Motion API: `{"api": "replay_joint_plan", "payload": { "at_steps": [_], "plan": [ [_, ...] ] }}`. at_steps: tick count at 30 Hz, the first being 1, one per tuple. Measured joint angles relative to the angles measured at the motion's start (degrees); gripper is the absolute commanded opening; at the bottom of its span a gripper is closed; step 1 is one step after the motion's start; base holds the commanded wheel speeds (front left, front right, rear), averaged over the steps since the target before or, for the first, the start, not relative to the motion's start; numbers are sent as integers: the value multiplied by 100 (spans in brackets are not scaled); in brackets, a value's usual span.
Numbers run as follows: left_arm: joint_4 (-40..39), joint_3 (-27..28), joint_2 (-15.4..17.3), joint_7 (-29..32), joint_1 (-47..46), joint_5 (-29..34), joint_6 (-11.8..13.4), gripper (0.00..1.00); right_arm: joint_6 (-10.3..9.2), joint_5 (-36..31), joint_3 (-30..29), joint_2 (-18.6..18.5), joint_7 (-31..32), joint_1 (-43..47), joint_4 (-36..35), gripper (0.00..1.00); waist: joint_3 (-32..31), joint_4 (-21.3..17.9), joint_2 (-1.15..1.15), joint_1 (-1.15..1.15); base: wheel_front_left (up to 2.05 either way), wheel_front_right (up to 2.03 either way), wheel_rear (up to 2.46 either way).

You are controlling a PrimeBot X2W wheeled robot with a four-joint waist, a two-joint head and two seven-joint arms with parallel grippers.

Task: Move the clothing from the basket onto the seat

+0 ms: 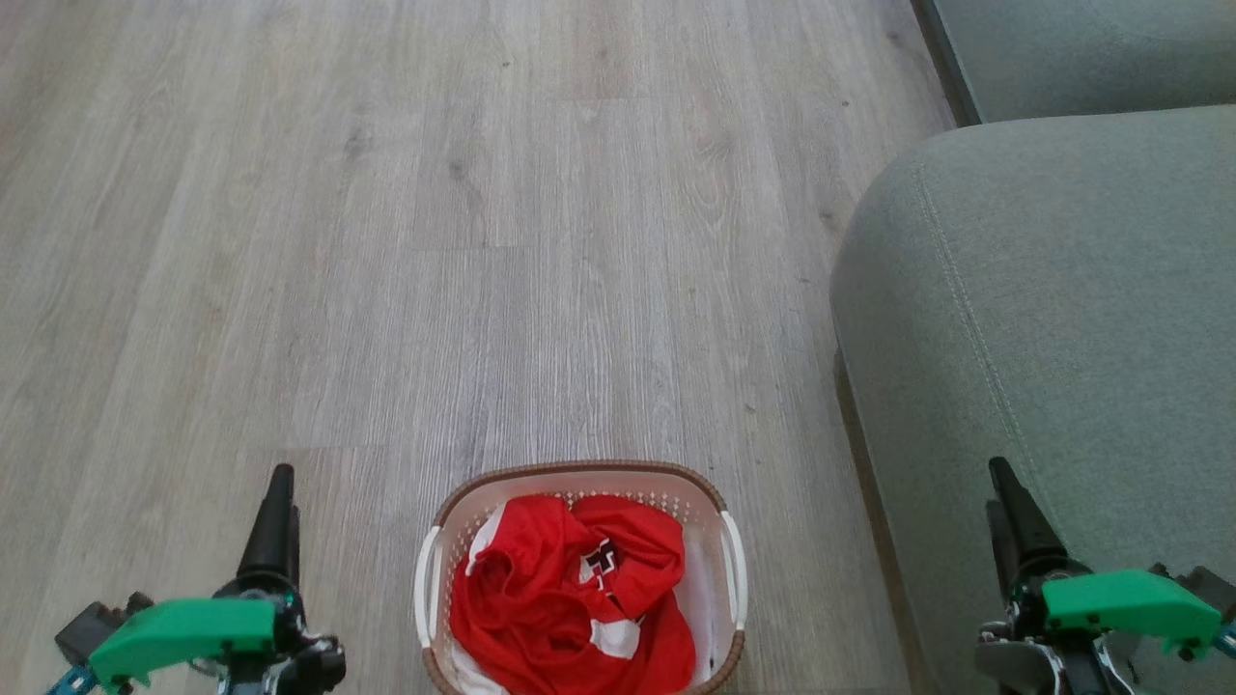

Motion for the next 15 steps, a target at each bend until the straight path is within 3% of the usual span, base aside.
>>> {"api": "replay_joint_plan", "payload": {
  "at_steps": [15],
  "plan": [
    [-361,-324,4,-223,41,1500,203,100,0,-1370,180,0,-264,1,-354,100,0,-4,0,0,0,0,0]
  ]
}}
